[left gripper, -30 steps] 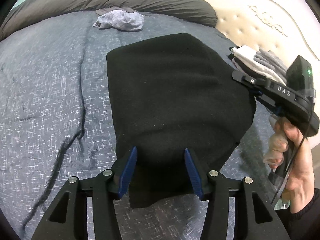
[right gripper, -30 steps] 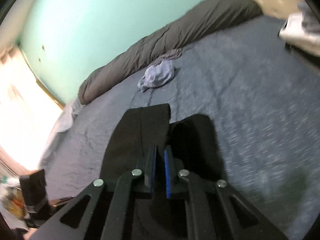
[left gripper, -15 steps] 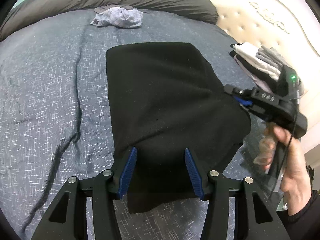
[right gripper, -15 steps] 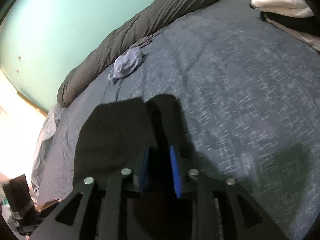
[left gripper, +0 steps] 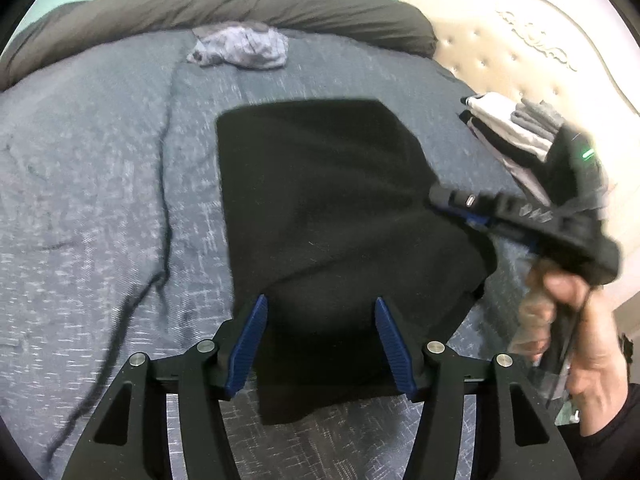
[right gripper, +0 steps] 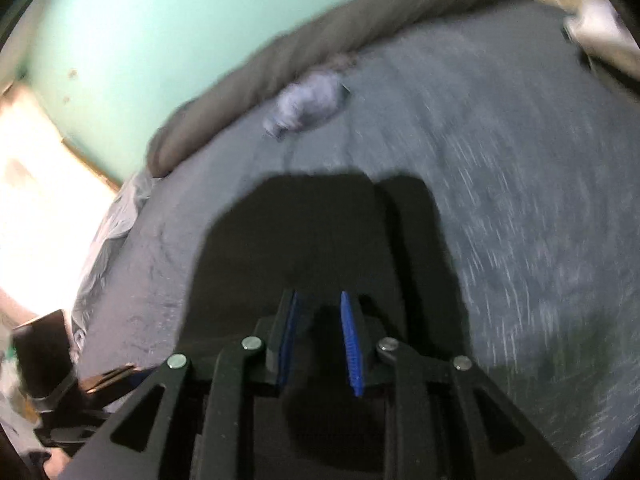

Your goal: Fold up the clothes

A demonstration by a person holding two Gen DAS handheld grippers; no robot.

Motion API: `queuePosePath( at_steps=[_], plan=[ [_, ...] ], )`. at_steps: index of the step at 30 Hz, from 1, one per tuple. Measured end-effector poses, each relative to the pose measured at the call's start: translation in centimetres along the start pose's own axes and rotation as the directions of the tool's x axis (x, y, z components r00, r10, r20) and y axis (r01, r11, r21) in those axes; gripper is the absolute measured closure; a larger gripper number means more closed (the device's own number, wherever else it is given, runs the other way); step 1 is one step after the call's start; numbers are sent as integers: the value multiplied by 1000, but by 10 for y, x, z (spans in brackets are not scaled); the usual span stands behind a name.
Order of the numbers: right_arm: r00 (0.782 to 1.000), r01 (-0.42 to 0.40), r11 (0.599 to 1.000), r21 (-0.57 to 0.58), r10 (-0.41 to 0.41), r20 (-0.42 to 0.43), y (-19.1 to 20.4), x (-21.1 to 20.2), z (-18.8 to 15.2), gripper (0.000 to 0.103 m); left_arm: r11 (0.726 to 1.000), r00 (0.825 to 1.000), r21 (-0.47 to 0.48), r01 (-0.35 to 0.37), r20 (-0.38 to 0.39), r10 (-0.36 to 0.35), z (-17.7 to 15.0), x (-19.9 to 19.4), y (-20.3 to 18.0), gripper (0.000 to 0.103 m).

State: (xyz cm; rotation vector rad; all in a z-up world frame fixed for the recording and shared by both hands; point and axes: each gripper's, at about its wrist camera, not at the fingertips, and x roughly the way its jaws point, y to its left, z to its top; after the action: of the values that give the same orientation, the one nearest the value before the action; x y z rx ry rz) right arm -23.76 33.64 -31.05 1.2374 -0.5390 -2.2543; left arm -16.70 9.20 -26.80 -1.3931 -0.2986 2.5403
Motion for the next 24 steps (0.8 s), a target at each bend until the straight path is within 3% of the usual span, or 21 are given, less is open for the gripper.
queuePosePath(
  at_steps=[1, 6, 11, 16, 20, 24],
  plan=[
    [1000, 9, 1000, 24, -9, -3, -6, 0, -1, 99, 1000, 1000, -4, -3, 6, 3, 1, -2, 1, 43],
    [998, 37, 998, 49, -39, 43, -14, -17, 4, 99, 1000, 999, -27, -16, 37, 17, 4, -13, 8, 43],
    [998, 21, 998, 62, -24, 50, -17, -16, 6, 98, 999, 1000, -49, 21, -16, -22, -10, 3, 10, 44],
    [999, 23, 997, 69, -26, 47, -17, -15, 6, 98, 999, 998, -32, 16, -58, -18, -26, 13, 8, 56],
    [999, 24, 996, 85, -28, 47, -20, -16, 5, 98, 1000, 996, -21, 19, -85, -20, -31, 13, 10, 60],
    [998, 18, 995, 96, -23, 57, -22, -19, 4, 98, 1000, 1000, -30, -1, 9, 1, -15, -10, 15, 60]
  ],
)
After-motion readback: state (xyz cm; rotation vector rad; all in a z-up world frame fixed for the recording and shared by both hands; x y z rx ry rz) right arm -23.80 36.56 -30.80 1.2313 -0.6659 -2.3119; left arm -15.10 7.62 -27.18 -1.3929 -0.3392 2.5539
